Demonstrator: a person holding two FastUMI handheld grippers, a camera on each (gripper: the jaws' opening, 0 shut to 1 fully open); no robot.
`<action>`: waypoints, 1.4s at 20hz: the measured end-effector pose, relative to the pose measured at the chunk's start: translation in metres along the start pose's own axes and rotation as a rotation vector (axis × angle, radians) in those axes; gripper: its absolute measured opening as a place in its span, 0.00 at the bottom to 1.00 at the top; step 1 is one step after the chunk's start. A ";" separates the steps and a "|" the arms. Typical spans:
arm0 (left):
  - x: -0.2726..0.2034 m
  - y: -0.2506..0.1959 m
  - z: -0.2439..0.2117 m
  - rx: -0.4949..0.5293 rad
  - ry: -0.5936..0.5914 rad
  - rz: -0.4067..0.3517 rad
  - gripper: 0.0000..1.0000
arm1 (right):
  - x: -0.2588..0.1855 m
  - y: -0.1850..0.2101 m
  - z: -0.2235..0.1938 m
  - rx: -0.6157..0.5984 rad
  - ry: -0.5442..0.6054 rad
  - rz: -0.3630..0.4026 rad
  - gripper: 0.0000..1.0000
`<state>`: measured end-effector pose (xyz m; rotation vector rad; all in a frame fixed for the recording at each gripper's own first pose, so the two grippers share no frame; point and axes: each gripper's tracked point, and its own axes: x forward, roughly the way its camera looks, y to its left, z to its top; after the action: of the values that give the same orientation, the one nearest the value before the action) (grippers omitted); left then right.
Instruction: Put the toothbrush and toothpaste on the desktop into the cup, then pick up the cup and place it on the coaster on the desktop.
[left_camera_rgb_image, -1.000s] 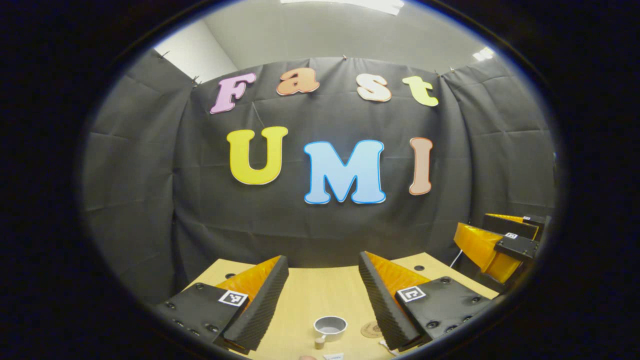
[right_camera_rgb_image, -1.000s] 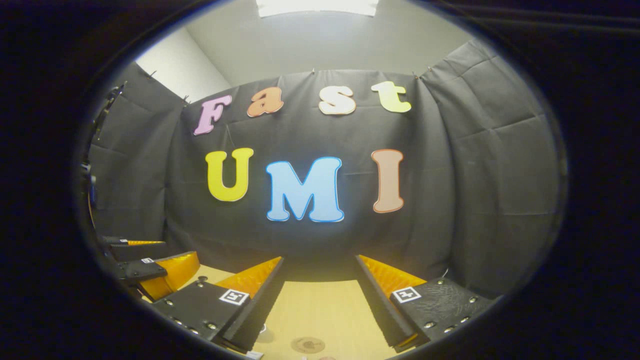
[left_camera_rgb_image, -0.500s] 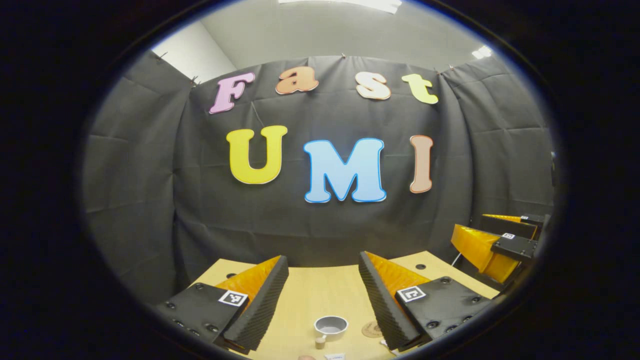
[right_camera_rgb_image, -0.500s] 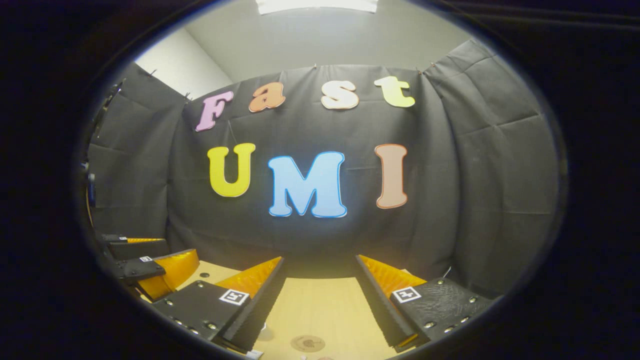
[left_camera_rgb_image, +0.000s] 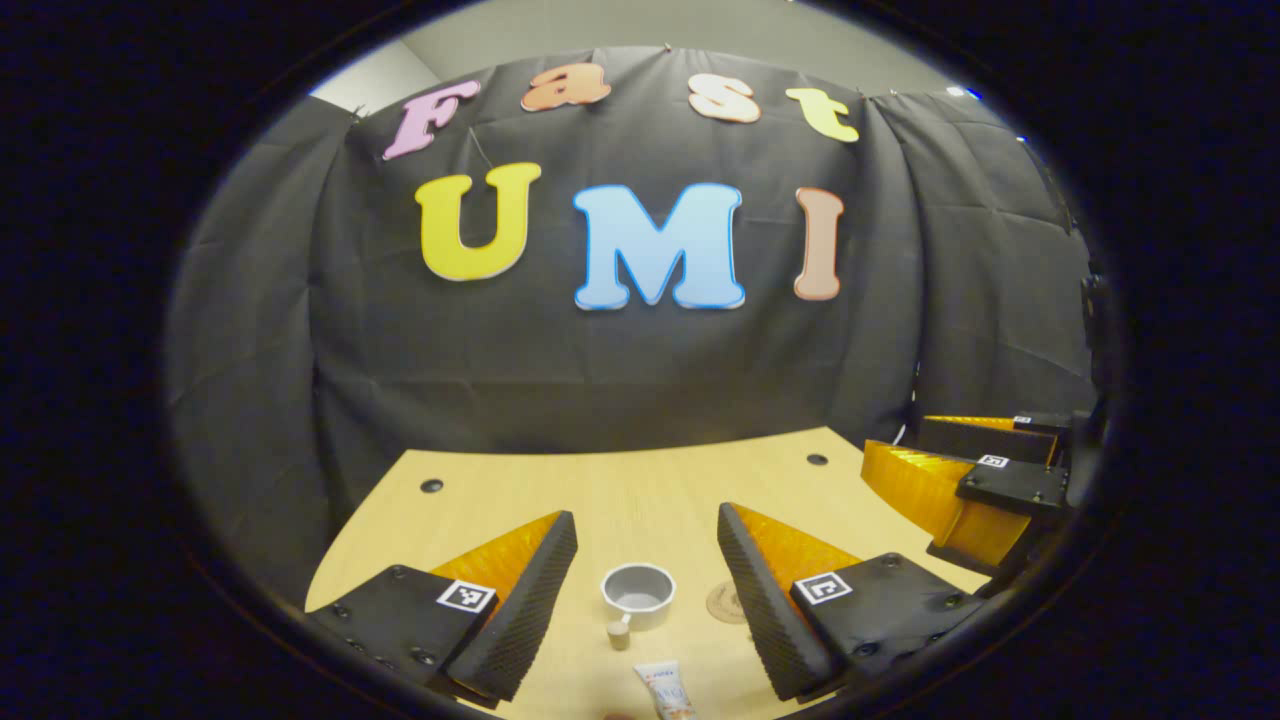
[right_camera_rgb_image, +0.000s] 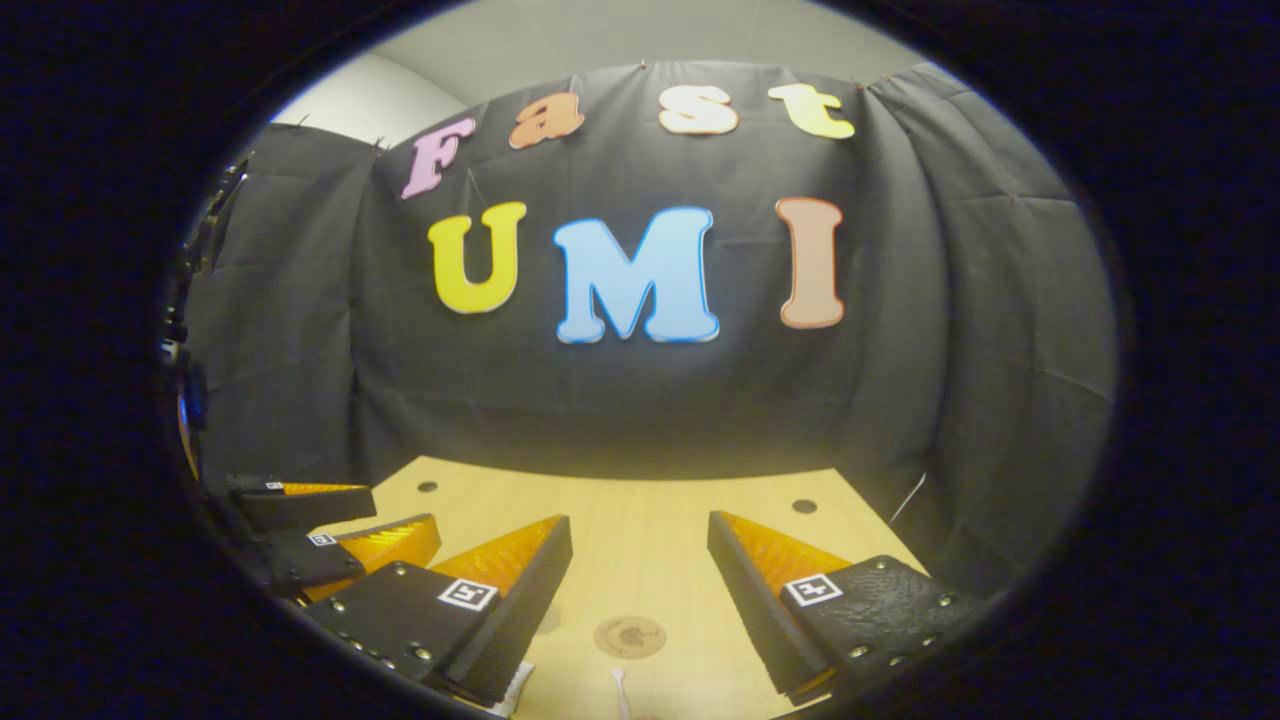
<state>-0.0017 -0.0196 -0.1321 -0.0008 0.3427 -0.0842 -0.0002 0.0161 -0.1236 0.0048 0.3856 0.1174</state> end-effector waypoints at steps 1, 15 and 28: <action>0.003 -0.002 -0.019 -0.007 0.049 -0.007 0.96 | 0.001 0.000 -0.019 0.004 0.061 0.010 0.89; 0.017 -0.024 -0.238 -0.085 0.641 -0.058 0.98 | 0.002 -0.004 -0.228 0.034 0.657 0.061 0.90; 0.004 -0.040 -0.262 -0.069 0.862 0.024 0.95 | 0.004 -0.004 -0.300 -0.052 0.920 0.084 0.91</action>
<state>-0.0894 -0.0558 -0.3791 -0.0298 1.2064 -0.0451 -0.1085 0.0074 -0.4028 -0.0870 1.3019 0.2107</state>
